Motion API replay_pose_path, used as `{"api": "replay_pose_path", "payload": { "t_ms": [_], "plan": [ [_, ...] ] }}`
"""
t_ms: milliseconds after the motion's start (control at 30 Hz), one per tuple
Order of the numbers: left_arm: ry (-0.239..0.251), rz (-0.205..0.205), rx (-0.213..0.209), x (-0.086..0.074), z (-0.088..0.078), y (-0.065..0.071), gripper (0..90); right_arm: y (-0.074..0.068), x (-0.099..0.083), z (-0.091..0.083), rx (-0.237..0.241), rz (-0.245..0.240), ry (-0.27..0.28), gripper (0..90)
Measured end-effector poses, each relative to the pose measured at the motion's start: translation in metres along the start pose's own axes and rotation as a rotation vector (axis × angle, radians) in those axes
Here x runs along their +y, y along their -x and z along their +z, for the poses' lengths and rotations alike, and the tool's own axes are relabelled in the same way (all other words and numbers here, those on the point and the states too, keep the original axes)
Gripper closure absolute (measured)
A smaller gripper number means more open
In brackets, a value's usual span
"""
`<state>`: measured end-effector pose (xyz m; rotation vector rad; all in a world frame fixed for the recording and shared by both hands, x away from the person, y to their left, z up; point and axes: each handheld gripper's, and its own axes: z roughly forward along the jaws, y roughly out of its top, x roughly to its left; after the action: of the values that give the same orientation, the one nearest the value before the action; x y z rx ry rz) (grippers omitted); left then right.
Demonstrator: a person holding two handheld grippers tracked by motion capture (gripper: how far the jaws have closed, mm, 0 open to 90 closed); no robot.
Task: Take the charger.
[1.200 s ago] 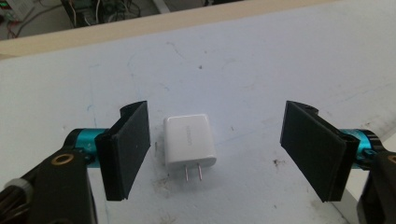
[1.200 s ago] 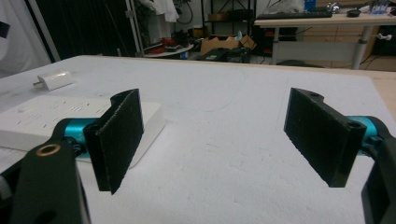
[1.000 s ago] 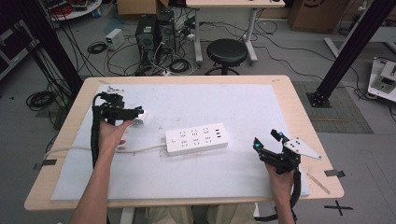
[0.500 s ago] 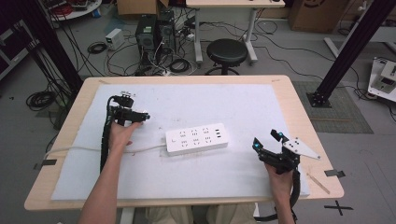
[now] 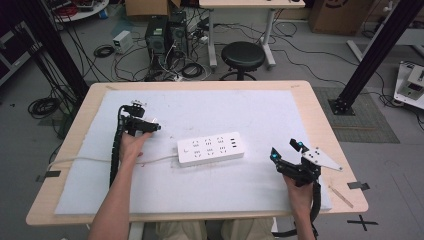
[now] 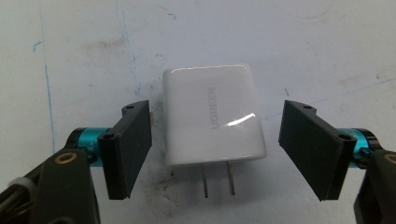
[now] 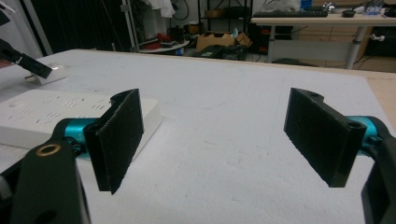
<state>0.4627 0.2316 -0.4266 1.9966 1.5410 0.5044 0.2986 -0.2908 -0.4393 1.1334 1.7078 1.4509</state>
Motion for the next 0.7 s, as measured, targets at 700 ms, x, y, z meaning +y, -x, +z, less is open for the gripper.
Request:
{"api": "replay_pose_path", "payload": {
  "t_ms": [700],
  "plan": [
    [0.001, 0.003, 0.004, -0.0018, 0.0095, -0.0021, 34.2, -0.0005, 0.0001, 0.0004, 0.001, -0.005, -0.005, 20.2]
  ]
}}
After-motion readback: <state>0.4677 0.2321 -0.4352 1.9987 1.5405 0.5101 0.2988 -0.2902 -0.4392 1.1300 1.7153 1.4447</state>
